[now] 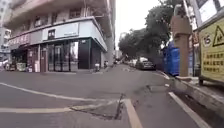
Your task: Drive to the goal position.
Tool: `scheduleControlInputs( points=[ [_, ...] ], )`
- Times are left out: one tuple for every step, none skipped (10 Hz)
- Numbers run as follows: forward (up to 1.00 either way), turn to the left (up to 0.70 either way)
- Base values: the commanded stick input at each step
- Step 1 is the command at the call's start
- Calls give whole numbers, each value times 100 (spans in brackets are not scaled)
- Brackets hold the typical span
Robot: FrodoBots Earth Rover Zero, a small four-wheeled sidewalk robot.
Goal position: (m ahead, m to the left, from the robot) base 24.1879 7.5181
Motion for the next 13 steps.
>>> scheduleControlInputs(
  points=[
    [70, 0],
    [70, 0],
    [70, 0],
    [70, 0],
    [70, 0],
    [70, 0],
    [70, 0],
    [70, 0],
    [70, 0],
    [70, 0],
    [70, 0],
    [70, 0],
    [70, 0]
  ],
)
